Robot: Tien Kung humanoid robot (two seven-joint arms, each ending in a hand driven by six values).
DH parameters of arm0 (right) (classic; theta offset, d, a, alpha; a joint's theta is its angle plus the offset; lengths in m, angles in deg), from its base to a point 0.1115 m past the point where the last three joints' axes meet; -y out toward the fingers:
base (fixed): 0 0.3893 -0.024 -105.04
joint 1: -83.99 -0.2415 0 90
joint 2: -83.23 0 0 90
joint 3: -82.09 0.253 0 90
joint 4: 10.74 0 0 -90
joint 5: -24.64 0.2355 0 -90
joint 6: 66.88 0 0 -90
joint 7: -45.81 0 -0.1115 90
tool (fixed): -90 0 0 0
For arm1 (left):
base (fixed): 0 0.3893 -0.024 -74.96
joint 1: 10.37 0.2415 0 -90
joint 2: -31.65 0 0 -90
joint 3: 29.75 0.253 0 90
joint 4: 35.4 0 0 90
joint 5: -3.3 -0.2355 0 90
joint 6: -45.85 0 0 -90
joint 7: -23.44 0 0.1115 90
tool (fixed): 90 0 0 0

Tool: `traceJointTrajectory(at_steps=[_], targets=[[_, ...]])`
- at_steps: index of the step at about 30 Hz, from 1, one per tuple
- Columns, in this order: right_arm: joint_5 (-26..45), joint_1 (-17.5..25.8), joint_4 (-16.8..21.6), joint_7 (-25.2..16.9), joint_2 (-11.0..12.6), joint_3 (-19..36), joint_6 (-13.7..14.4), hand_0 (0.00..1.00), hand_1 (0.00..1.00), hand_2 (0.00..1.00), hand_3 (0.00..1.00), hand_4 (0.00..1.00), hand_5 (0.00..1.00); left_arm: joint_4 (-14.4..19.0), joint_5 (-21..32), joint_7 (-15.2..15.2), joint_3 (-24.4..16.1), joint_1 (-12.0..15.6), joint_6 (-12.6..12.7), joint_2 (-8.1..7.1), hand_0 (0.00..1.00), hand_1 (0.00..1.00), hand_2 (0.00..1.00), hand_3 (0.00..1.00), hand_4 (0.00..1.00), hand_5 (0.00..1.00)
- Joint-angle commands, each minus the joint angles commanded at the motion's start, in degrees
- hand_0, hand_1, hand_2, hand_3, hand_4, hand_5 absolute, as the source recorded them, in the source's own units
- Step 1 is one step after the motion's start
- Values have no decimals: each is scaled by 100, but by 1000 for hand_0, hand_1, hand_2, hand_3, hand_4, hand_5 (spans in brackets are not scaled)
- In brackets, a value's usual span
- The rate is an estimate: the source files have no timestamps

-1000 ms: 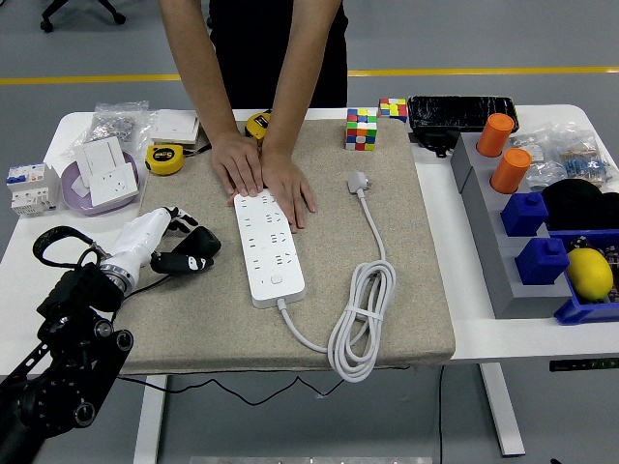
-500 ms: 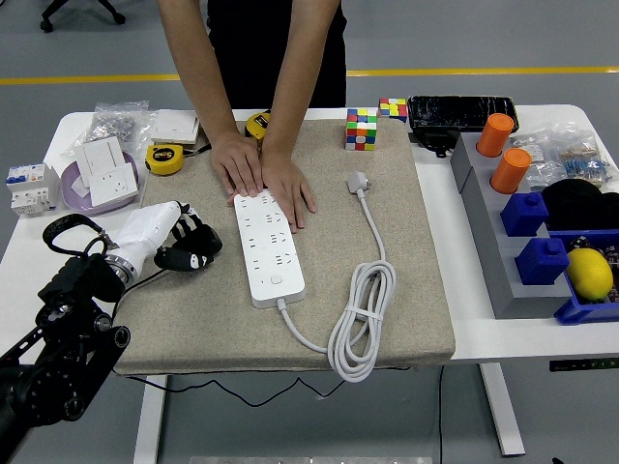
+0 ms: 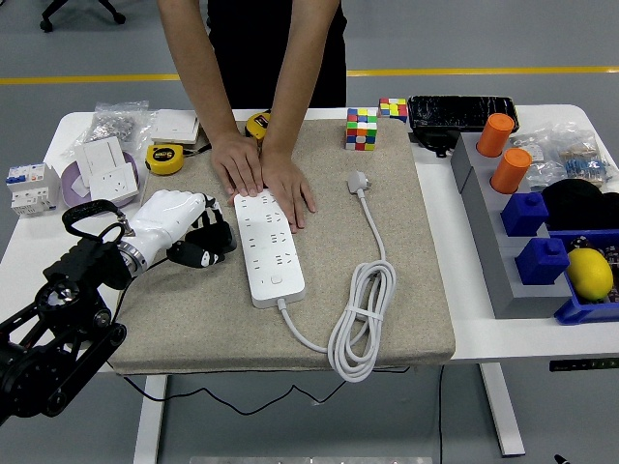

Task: Pick up the plug,place it near the board,insert it into the board,press the button

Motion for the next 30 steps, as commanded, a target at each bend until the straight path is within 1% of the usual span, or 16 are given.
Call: traceJointTrajectory(at_steps=[4, 8, 11, 14, 22, 30], targets=[[4, -8, 0, 1, 2, 0, 1, 864, 770, 760, 794, 998, 869, 213, 0, -33, 173, -90, 42, -43, 481, 471, 430, 502, 551, 2], [9, -4, 0, 0, 2, -7, 1, 865, 770, 760, 794, 998, 869, 275, 0, -39, 254, -152, 60, -14, 482, 474, 428, 491, 545, 2], [4, -1, 0, 2, 1, -5, 0, 866, 770, 760, 794, 998, 869, 215, 0, -60, 324, -215, 100, 47, 483, 479, 428, 487, 549, 2], [8, -5, 0, 1, -2, -14, -1, 866, 770, 760, 794, 998, 869, 66, 0, -99, 458, -304, 134, 92, 483, 479, 428, 487, 549, 2], [-9, -13, 0, 8, 10, -7, -3, 865, 770, 760, 793, 998, 869, -256, 0, -154, 693, -481, 196, 126, 484, 488, 427, 486, 551, 2], [-4, -17, 0, 7, 17, -24, -3, 865, 770, 760, 794, 998, 869, -381, 0, -189, 683, -531, 246, 134, 484, 493, 424, 485, 539, 2]])
